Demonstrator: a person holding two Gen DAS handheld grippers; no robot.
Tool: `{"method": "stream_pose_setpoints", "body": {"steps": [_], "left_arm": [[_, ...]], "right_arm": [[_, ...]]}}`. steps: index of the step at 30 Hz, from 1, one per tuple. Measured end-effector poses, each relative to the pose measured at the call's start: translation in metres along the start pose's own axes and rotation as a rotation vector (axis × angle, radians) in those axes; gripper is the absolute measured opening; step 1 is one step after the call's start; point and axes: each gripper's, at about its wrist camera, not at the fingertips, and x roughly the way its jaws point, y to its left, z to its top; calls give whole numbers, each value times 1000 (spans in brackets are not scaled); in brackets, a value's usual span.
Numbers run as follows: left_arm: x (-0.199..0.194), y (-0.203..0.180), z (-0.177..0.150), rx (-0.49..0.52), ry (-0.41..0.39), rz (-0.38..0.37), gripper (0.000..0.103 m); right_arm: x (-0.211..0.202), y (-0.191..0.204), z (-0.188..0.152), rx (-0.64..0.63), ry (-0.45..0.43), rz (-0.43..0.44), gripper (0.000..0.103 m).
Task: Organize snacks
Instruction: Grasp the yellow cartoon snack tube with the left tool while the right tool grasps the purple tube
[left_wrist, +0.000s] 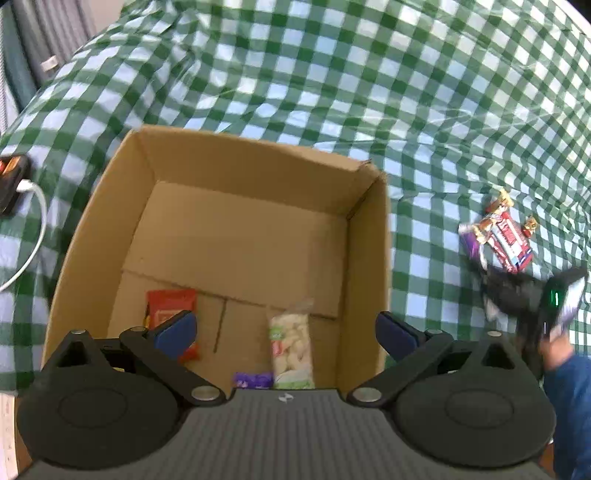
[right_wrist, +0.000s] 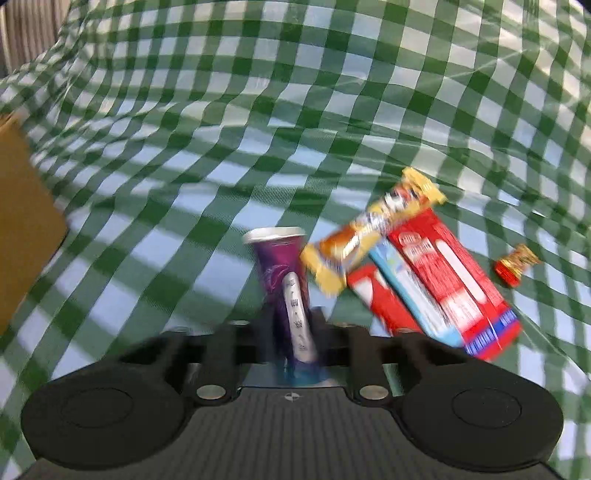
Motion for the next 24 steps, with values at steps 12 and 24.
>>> {"method": "stream_pose_setpoints", "body": {"steps": [12,24], "left_arm": [[76,-214,56,406,-130,-150,103],[233,-336,103,431,13,-119,80]], "right_arm": [[-126,-83,-121,523,8,-303,18],[-126,-104,-158,709,-42,-360,21]]}}
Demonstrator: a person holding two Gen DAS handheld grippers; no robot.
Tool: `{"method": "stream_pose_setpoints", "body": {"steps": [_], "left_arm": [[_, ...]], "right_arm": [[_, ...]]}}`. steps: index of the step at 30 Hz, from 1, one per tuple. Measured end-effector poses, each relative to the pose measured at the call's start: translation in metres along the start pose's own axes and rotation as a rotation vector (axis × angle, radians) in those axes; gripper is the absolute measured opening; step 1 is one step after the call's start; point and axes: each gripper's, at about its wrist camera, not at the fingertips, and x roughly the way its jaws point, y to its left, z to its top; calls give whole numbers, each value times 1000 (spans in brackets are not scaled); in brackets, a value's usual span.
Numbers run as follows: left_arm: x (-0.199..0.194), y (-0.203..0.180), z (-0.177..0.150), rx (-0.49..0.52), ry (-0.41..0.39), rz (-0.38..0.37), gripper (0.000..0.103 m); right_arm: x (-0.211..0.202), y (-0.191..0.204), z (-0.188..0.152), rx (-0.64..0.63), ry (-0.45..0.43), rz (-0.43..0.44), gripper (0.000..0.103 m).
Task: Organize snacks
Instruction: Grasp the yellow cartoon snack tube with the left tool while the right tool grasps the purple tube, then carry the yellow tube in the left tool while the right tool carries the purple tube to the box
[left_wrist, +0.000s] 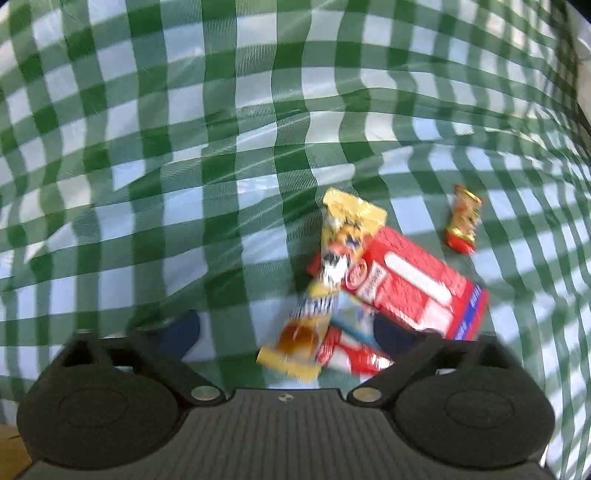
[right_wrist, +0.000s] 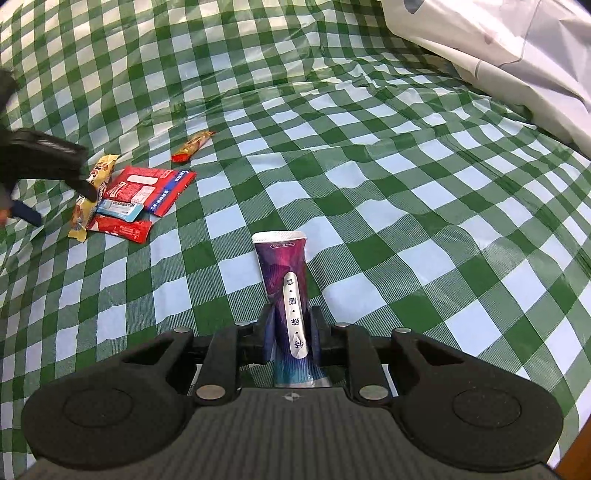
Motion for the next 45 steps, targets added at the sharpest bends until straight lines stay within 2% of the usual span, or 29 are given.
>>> {"method": "stream_pose_setpoints", "body": {"steps": [1,2,3,4,7,12,14,18,24,29,35,41,45], "left_arm": [[6,1,3,-6,20,-4,49],[5,3,4,-25,4,-13,22],[1,5,3,-27,-14,-36,12],[-1,6,2,-14,-8,-47,12],[-5,8,-16,56,8,-13,11],[-43,23,-71,99,21,-40,11],[-77,32,-97,112,-9,-70,11],[-155,55,-134,68,-73,-133,11],[-270,89,-201,11,-207,-154,11],[-338,125,-259,-42,-271,-92,11],[-398,189,-338,-152,-287,-7,11],[-433,242,-411,-250,-306,58,11],[-444,258,-439,-288,-315,61,11]], "right_arm": [[-2,0,-1,-6,-4,1,21],[-1,1,-1,-15,-9,0,21],[-1,4,0,-23,-12,-3,21],[-1,5,1,-30,-12,-6,21],[-1,8,2,-39,-14,-13,21],[-12,10,4,12,25,14,19],[-26,13,5,29,15,34,19],[-68,24,8,60,-31,89,19],[-149,62,1,29,-69,236,19],[-216,113,-26,-38,-60,373,19],[-278,177,-72,-124,-7,505,19],[-321,226,-117,-254,41,596,19],[-344,249,-137,-339,48,620,19]]}}
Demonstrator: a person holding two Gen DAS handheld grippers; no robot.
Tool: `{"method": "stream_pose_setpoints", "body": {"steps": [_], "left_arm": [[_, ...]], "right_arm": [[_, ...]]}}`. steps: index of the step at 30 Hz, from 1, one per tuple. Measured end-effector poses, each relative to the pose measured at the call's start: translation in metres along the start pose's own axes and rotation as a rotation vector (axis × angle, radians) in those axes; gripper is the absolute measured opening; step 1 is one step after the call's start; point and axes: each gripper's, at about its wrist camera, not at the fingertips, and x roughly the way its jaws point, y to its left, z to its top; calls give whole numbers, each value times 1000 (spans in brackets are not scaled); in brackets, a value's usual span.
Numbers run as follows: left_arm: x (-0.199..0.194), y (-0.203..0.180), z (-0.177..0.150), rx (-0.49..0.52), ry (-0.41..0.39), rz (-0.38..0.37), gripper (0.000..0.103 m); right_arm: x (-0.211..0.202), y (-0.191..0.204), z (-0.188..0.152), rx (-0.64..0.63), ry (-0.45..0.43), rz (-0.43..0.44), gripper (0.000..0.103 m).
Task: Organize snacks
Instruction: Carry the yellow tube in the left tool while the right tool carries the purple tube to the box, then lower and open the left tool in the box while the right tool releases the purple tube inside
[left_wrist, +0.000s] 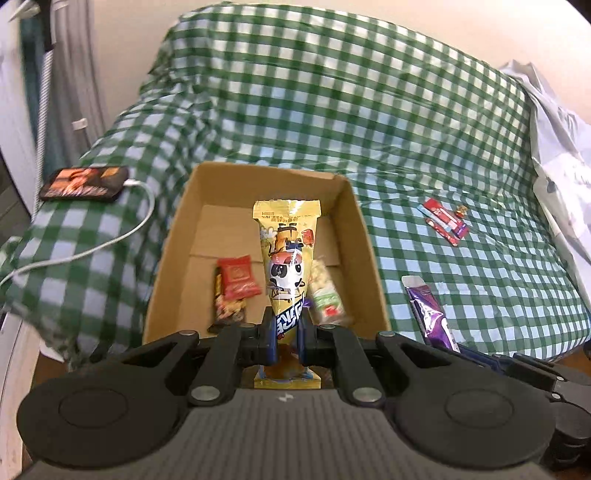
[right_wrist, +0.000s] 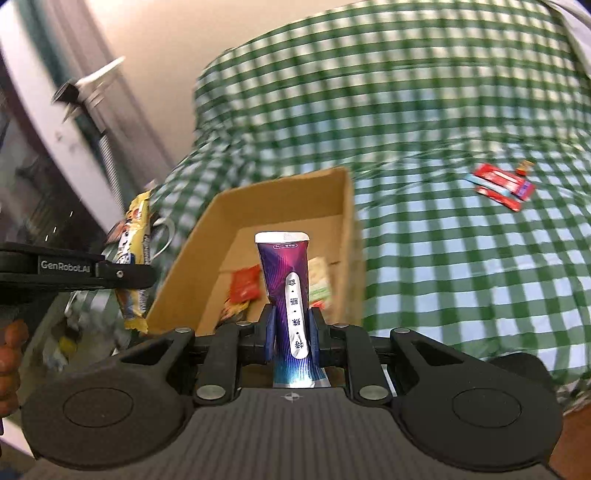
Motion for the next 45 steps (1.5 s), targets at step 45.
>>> {"method": "stream_pose_setpoints", "body": {"steps": [45], "left_arm": [[18,24,-13,-65,44,-28,11]], "right_arm": [[1,37,-10,-96,87,-82,19]]}}
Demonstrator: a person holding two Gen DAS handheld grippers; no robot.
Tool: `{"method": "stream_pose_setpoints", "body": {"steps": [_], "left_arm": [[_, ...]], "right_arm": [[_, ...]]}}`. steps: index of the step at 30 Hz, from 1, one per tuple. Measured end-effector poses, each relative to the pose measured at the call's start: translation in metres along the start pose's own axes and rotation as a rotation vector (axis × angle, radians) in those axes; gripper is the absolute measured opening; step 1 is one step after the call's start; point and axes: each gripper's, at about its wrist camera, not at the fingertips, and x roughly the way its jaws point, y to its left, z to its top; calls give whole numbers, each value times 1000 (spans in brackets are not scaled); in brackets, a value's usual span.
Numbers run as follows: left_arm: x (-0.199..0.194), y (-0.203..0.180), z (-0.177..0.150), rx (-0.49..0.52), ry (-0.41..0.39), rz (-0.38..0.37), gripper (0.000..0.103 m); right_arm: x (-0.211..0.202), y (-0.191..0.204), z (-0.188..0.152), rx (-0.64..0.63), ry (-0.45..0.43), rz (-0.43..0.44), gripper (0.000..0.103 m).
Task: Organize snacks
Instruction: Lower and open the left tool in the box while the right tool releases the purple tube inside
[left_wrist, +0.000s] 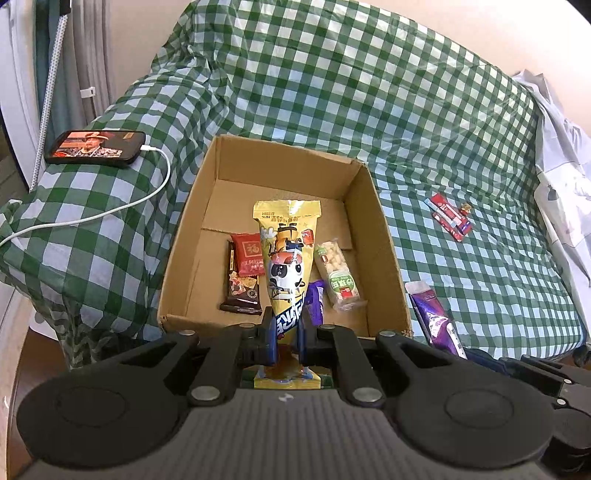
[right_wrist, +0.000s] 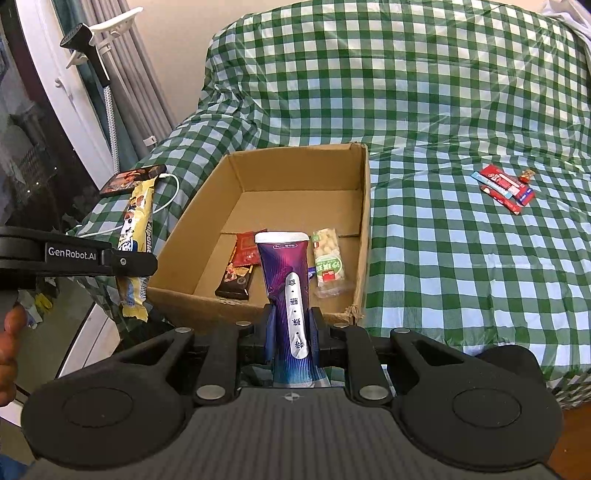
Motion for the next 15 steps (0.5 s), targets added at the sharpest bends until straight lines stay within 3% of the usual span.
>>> {"method": "stream_pose_setpoints", "body": {"steps": [15], "left_arm": [[27,19,25,-47,19,29,11]], "right_arm": [[29,4,26,2,19,-21,19]]}}
